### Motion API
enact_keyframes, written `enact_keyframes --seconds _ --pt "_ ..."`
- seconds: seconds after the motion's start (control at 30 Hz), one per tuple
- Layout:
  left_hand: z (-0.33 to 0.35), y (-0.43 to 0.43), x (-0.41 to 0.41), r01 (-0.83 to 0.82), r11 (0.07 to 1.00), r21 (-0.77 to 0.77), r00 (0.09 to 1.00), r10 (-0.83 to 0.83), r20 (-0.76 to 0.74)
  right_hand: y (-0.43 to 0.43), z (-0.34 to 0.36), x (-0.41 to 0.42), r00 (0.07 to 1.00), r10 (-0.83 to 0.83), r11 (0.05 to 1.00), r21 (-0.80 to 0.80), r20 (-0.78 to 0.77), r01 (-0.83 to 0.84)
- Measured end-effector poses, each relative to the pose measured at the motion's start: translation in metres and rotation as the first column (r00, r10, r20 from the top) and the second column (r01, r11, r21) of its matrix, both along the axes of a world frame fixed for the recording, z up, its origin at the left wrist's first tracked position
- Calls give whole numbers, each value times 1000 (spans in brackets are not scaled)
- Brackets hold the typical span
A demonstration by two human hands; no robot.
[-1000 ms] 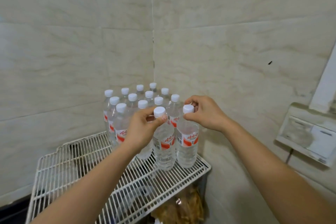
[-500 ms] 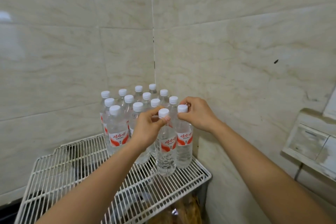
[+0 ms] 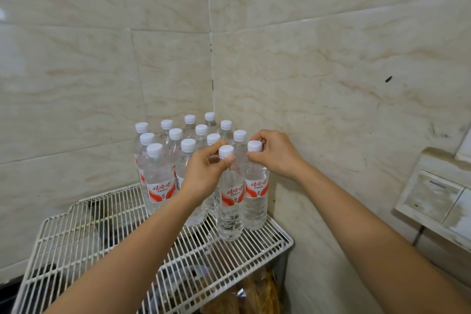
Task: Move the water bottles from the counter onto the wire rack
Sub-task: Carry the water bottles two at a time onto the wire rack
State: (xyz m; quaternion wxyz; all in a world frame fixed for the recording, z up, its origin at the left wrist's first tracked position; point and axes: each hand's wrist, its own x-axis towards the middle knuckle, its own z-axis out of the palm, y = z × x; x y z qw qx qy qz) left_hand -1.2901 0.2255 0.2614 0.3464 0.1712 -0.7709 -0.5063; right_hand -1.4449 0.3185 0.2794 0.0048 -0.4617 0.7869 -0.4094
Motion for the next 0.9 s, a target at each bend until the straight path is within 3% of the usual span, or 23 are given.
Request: enact_keyframes --seconds 0.17,0.6,0.77,0.9 --pt "-4 -3 3 -4 1000 24 1000 4 -3 7 4 0 999 21 998 55 -24 -20" --pt "-5 8 9 -105 978 -180 991 118 68 23 7 24 990 -7 997 75 -141 18" --pt "-7 6 17 -169 960 -223 981 186 55 21 9 39 966 -71 997 -10 -250 71" --pt "-10 -2 45 -214 938 -271 972 231 32 12 13 74 956 -14 997 -77 -293 -9"
